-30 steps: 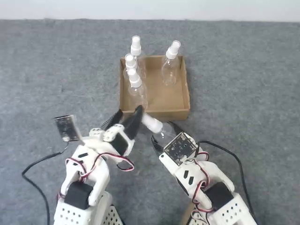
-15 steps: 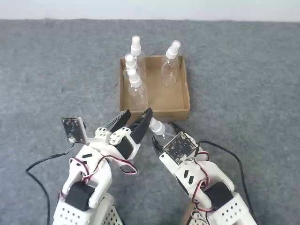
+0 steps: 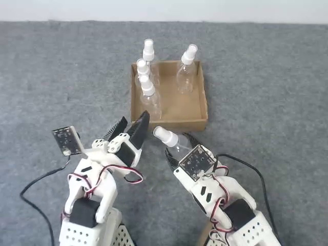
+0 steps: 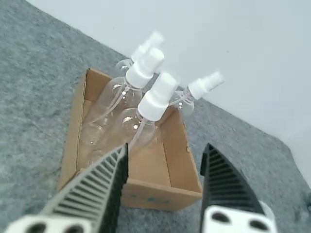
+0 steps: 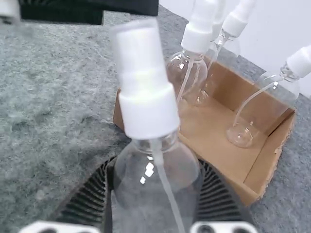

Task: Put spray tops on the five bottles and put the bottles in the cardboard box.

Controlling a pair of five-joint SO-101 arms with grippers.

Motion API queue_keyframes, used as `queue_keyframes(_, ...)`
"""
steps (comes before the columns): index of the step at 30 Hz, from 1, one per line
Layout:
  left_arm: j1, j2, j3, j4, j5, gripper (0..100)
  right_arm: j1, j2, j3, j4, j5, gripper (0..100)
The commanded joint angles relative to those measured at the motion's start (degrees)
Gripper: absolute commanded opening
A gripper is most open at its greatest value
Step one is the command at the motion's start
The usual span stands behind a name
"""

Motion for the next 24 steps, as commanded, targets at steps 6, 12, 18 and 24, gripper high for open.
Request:
queue_keyframes(6,7.2,-1.1,0.9,-1.2,-2.9,22,-0.2,-1.1,-0.3,-0.1,-0.7,6.9)
queue_keyframes(12,12.6,-1.1,3.0,-1.0,-4.6,22,-0.4,-1.1,-0.1,-0.1,-0.7,6.9)
queue_keyframes(18,16.4,-1.1,4.3,-0.8,-5.8,22,-0.4,-1.1,0.3,-0.2,-0.6,6.9)
queue_keyframes(24,19.3,-1.1,3.9,1.7,-5.9,22,-0.4,-1.1,0.4,-0.3,-0.4,6.9)
